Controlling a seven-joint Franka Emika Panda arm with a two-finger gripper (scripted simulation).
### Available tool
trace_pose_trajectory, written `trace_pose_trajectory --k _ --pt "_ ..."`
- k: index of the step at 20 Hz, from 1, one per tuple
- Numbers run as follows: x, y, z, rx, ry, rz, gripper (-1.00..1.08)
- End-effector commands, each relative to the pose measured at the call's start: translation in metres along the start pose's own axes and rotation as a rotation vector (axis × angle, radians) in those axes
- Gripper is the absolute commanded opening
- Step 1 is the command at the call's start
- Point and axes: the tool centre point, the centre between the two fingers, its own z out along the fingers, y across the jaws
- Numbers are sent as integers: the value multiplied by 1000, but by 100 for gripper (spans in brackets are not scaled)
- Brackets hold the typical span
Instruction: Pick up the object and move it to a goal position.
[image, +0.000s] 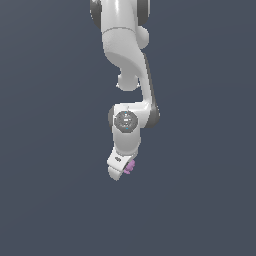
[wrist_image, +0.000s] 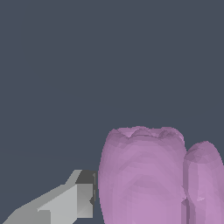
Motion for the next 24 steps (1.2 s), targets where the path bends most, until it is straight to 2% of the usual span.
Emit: trace_pose_trajectory --k 1,6,18,24 --pt "-12 -2 -3 -1 0 1 -100" --pt "-47 -9 -11 -1 0 1 -100" --pt "-157 -30 -38 -1 -1 2 -100" --pt "-198 -36 -48 -1 -1 2 -100"
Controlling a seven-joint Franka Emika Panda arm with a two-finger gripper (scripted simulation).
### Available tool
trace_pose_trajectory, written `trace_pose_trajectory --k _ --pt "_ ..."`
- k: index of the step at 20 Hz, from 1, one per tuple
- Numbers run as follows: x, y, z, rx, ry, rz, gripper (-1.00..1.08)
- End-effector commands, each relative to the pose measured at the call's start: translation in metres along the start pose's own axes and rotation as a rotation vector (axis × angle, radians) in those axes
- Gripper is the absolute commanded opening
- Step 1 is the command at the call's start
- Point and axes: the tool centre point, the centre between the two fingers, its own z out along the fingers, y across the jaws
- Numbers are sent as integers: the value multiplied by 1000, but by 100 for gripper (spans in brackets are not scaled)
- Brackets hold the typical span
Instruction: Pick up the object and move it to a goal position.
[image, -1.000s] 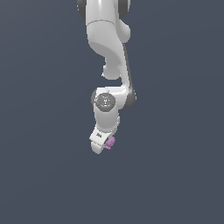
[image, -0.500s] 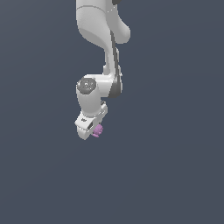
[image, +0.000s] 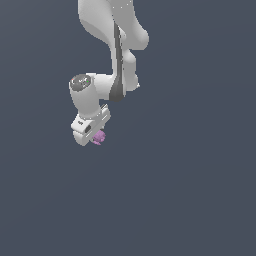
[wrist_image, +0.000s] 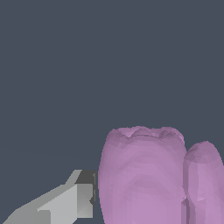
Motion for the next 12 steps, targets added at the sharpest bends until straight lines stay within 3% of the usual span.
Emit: trace_pose_trajectory --k 1,6,12 --pt "-14 -2 -4 0 1 -1 -100" --pt "-27 -4 -7 0 1 -1 -100" --pt "-24 -3 -6 0 1 -2 -100"
